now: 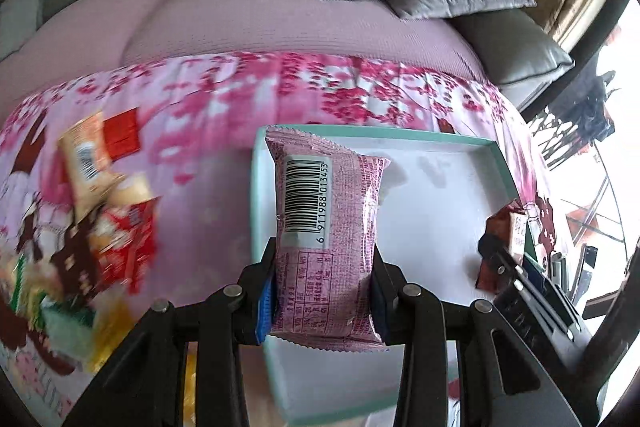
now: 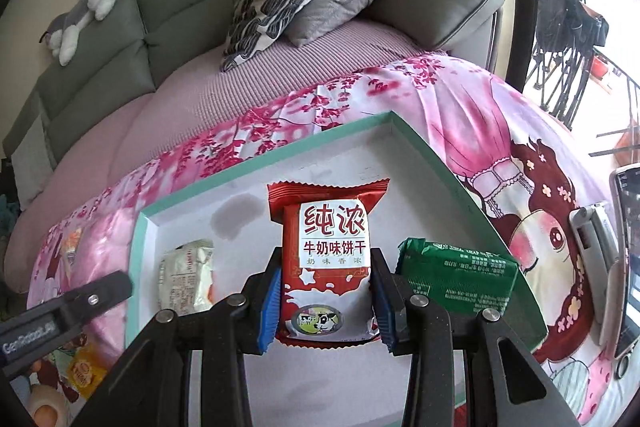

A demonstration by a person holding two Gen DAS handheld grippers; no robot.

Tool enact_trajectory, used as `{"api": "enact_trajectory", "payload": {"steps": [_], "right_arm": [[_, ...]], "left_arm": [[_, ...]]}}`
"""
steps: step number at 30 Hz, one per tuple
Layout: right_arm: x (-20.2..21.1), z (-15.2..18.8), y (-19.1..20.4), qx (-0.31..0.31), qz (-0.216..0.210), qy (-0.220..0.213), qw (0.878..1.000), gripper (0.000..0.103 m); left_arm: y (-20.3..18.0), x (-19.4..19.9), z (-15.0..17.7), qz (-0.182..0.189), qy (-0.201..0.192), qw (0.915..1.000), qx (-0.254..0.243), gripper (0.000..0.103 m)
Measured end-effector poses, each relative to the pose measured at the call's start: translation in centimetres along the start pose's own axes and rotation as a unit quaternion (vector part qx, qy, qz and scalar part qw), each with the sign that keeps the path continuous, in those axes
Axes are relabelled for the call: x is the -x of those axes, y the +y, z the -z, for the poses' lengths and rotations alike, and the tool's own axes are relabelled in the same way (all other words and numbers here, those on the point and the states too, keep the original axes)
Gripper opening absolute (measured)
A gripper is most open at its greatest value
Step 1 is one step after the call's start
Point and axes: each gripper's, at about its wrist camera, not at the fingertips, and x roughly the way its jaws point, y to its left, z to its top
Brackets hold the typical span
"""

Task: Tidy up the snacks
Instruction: 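Carry both packets into the white tray and open both tools to release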

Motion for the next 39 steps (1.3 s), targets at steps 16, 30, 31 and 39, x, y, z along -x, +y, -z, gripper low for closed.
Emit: {"api": "enact_trajectory", "payload": {"steps": [16, 30, 31, 39], "right_arm": [[-1.6, 0.0, -1.6, -0.018, 0.008, 0.01, 1.0, 0.042], [-1.8, 0.1, -1.6, -0.011, 0.01, 0.017, 1.0, 0.042], [-1.8, 0.1, -1.5, -0.01, 0.01, 0.017, 1.0, 0.042], [-1.9, 0.2, -1.5, -0.009, 0.011, 0.021, 1.0, 0.042]], "left_arm": [[-4.4, -5.6, -1.7, 0.011, 0.024, 0.999, -0.036, 0.04], [-4.2, -5.3, -1.9, 0.008, 0.017, 0.9994, -0.029, 0.062], [-4.0, -5.1, -1.9, 0.009, 0.017, 0.9995, -0.027, 0.062], [-2.7, -3.1, -1.9, -0.008, 0.001, 1.0, 0.001, 0.063]]}}
